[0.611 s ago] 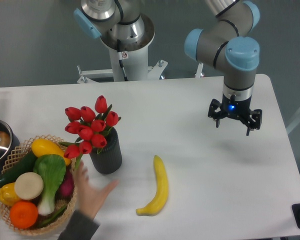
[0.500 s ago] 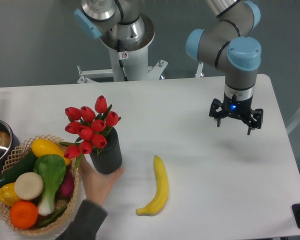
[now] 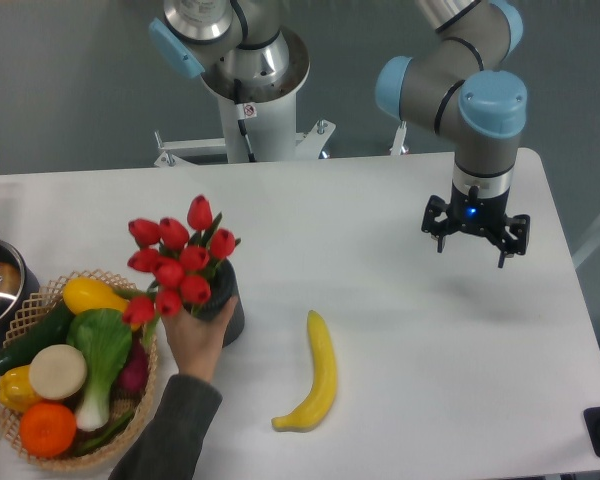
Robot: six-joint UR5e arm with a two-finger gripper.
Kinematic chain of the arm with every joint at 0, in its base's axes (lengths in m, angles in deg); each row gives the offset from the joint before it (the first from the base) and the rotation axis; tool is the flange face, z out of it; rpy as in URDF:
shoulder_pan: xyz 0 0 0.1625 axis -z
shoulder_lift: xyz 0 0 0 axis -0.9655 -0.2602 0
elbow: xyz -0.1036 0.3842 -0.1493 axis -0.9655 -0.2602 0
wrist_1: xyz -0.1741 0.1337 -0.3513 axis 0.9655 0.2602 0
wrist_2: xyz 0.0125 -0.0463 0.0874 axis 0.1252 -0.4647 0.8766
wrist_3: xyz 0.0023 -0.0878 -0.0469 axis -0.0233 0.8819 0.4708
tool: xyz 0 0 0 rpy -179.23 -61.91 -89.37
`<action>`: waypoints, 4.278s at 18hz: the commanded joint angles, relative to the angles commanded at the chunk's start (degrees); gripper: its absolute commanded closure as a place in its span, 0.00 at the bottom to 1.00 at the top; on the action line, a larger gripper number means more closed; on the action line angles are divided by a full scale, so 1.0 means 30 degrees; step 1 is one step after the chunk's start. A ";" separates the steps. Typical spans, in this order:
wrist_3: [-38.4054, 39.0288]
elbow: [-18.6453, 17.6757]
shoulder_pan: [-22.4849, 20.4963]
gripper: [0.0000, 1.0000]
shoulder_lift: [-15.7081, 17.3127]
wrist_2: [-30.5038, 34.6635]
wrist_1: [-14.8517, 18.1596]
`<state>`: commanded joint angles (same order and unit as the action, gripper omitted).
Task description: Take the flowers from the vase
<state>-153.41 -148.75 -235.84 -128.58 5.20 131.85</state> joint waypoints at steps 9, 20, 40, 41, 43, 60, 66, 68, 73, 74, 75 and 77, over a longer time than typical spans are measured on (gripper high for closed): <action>0.0465 -0.2349 -0.0088 0.00 0.3749 -0.9516 -0.0148; 0.1844 0.0517 0.3776 0.00 0.0535 -1.6089 -0.0264; 0.1962 0.1985 0.6797 0.91 -0.1463 -1.7264 -0.1085; 0.2020 0.2189 0.6768 0.94 -0.1434 -1.7234 -0.1085; 0.2457 0.2745 0.6710 1.00 -0.1492 -1.7204 -0.1056; 0.6268 0.3800 0.6270 1.00 0.0060 -1.7788 -0.1085; 0.8287 0.5995 0.5099 1.00 0.0207 -1.9547 -0.1085; 0.8990 0.6816 0.4895 1.00 0.0149 -1.9577 -0.1085; 1.0745 0.7931 0.3986 1.00 0.0178 -2.0017 -0.1085; 1.1360 0.8194 0.3840 1.00 0.0178 -2.0017 -0.1085; 1.1859 0.8400 0.3693 1.00 0.0178 -2.0046 -0.1085; 1.2419 0.8548 0.3429 1.00 0.0178 -2.0017 -0.1056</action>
<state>-116.16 -123.10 -225.56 -128.05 -54.85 128.69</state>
